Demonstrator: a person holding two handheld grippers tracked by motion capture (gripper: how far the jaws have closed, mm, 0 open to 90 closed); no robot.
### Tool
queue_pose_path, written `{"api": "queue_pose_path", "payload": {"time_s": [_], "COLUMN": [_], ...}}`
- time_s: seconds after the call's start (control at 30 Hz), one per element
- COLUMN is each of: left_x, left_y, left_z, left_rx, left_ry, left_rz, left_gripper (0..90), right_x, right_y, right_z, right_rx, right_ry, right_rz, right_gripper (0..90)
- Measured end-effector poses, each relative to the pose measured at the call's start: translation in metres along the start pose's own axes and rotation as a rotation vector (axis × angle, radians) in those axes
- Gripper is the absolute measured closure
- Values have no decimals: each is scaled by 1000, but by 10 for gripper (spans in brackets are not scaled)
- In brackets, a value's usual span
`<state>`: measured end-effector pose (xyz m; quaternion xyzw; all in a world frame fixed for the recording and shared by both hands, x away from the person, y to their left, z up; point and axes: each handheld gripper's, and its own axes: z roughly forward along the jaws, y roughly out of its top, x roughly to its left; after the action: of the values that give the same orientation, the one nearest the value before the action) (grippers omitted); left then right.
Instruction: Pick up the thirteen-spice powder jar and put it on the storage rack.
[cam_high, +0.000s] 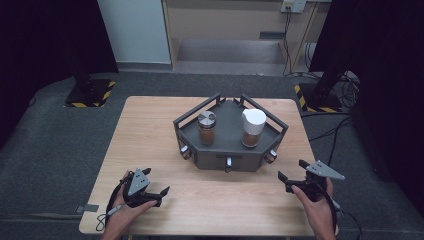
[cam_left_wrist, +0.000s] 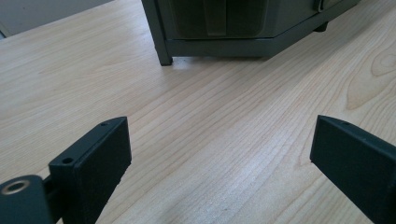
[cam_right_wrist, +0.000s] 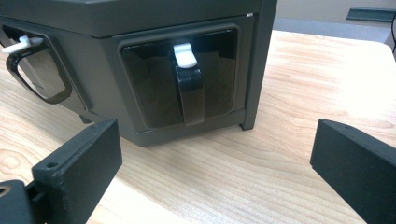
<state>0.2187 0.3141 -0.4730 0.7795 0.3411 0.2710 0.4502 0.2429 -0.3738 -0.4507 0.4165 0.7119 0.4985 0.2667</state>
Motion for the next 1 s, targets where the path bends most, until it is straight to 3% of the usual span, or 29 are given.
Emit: {"api": "queue_pose_path", "payload": {"time_s": [0.37, 0.7, 1.0], "left_x": [0, -1, -1], "left_y": [0, 1, 0], "left_z": [0, 0, -1], "left_rx": [0, -2, -3], "left_ry": [-2, -3, -4], "left_rz": [-1, -1, -6], "left_gripper": [43, 43, 38], "right_x": [1, 5, 9], "right_y": [-12, -29, -36], "right_z": [2, 5, 1], "right_rx": [-13, -45, -62], "right_ry": [-12, -11, -16], "right_rz": [12, 64, 67], "right_gripper": [28, 24, 21]}}
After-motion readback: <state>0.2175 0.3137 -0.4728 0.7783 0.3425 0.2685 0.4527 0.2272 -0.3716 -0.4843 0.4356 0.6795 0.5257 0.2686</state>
